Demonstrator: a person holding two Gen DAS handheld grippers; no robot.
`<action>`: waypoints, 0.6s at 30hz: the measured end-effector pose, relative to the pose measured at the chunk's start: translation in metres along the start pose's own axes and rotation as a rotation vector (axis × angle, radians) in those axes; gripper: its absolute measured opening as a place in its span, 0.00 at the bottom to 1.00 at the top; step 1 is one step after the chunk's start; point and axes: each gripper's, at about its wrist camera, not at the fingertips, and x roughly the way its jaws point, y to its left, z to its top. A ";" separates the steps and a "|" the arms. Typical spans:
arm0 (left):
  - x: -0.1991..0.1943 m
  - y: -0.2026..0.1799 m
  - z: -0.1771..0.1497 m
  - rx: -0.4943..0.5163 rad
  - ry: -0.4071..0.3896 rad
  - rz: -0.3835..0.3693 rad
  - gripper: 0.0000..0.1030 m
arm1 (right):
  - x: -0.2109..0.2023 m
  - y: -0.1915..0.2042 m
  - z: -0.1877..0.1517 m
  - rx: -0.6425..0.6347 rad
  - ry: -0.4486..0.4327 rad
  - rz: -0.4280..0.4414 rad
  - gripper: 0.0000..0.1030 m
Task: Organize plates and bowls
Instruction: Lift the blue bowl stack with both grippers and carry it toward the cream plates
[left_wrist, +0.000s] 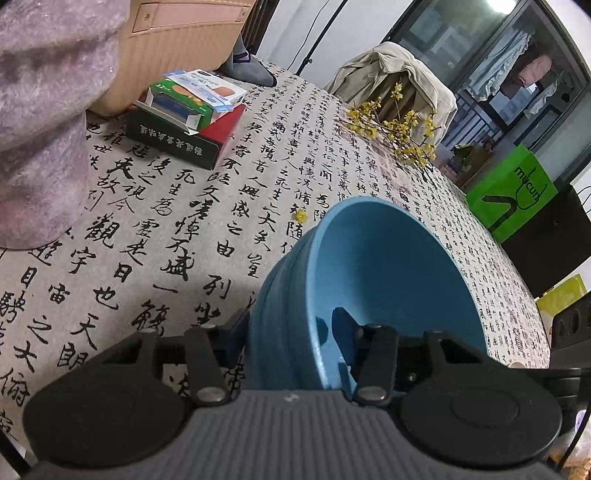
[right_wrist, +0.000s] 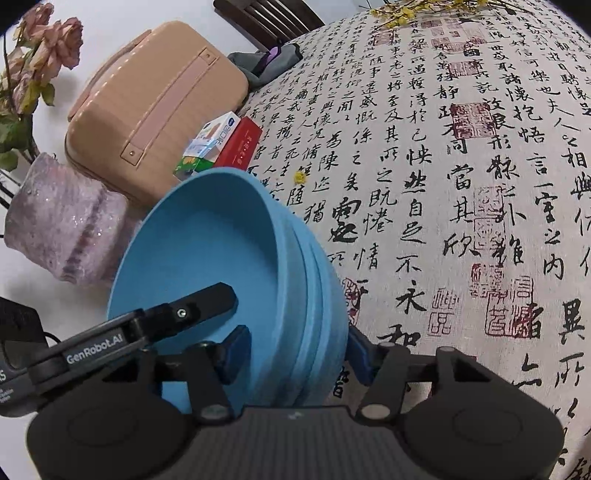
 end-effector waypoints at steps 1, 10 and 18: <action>0.000 0.000 0.000 0.000 -0.001 0.001 0.48 | 0.000 -0.001 0.000 0.004 -0.001 0.003 0.55; 0.001 -0.002 -0.001 0.012 -0.009 0.017 0.46 | -0.004 -0.004 -0.002 0.031 -0.002 0.019 0.55; 0.001 -0.003 -0.002 0.017 -0.014 0.020 0.45 | -0.006 -0.007 -0.002 0.046 0.000 0.032 0.55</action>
